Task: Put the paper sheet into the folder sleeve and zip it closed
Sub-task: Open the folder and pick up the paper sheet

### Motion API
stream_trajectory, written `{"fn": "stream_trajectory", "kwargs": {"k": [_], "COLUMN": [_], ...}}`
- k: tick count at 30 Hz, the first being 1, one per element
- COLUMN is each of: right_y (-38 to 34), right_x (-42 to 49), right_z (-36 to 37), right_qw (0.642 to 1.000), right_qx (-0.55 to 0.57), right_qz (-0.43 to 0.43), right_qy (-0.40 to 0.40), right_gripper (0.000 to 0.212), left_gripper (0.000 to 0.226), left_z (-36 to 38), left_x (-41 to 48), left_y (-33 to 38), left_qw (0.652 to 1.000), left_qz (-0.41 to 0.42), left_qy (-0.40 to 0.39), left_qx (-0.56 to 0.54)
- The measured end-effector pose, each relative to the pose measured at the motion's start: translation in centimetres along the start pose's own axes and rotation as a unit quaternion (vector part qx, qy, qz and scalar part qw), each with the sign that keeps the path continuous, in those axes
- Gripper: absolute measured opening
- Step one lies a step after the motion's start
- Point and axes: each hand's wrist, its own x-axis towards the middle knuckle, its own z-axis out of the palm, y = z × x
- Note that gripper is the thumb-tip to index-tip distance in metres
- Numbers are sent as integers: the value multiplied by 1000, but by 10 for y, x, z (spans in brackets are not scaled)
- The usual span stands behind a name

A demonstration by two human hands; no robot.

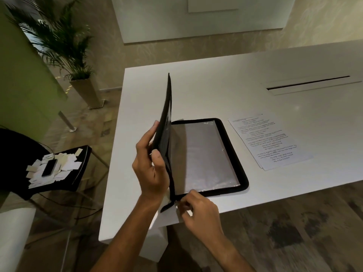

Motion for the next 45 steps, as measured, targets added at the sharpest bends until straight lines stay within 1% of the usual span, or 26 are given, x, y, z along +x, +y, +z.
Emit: {"fn": "stream_trajectory", "kwargs": {"k": [1, 4, 6, 9, 13, 18, 22, 23, 24, 25, 26, 28, 29, 31, 35, 38, 39, 40, 42, 44, 45], "right_y": [0, 1, 4, 8, 12, 15, 19, 19, 19, 19, 19, 19, 20, 22, 29, 35, 35, 36, 35, 35, 36], "right_x": [2, 9, 14, 22, 30, 37, 39, 39, 40, 40, 40, 40, 40, 38, 35, 31, 30, 30, 32, 35, 37], "right_z": [-2, -9, -12, -13, -14, -14, -15, -15, -14, -14, -14, -14, -15, -16, -20, -21, -22, -22, -23, -27, -30], "right_qw": [1000, 999, 998, 996, 993, 992, 990, 990, 989, 989, 988, 987, 987, 987, 986, 986, 986, 986, 987, 988, 989], "right_qx": [10, 30, 22, -11, -47, -59, -76, -86, -96, -107, -114, -119, -118, -118, -121, -130, -133, -134, -135, -131, -126], "right_qz": [1, 12, 8, 21, 33, 51, 69, 69, 67, 65, 64, 69, 73, 78, 83, 81, 79, 73, 60, 54, 54], "right_qy": [5, 32, 56, 89, 106, 101, 95, 92, 88, 85, 84, 82, 81, 80, 75, 72, 70, 69, 64, 58, 57], "right_gripper": [10, 17, 14, 9, 7, 7, 9, 10, 11, 14, 17, 23, 25, 27, 31, 32, 32, 32, 31, 29, 26], "left_gripper": [46, 42, 39, 39, 38, 27, 14, 17, 25, 30, 28, 16, 13, 9, 3, 9, 11, 15, 25, 27, 29], "left_z": [-7, -30, -44, -62, -85, -112, -141, -148, -153, -157, -160, -167, -171, -180, -194, -196, -195, -195, -190, -179, -168], "left_x": [2, 4, 5, 4, -3, -5, -17, -21, -25, -28, -32, -39, -41, -42, -36, -32, -32, -32, -32, -29, -24], "left_y": [-3, -12, -18, -28, -39, -41, -60, -67, -72, -75, -78, -83, -85, -88, -90, -90, -91, -92, -95, -99, -102], "left_qw": [1000, 998, 996, 991, 976, 963, 938, 930, 922, 915, 905, 875, 857, 831, 799, 766, 754, 747, 760, 775, 780], "left_qz": [5, 9, 6, -11, -81, -112, -212, -237, -260, -284, -311, -364, -384, -408, -441, -462, -455, -431, -340, -244, -212], "left_qy": [10, 44, 70, 100, 150, 179, 187, 184, 181, 176, 169, 137, 115, 76, -1, -77, -98, -113, -133, -158, -170], "left_qx": [8, 36, 60, 83, 138, 166, 200, 214, 224, 227, 237, 289, 323, 370, 409, 439, 464, 493, 538, 561, 564]}}
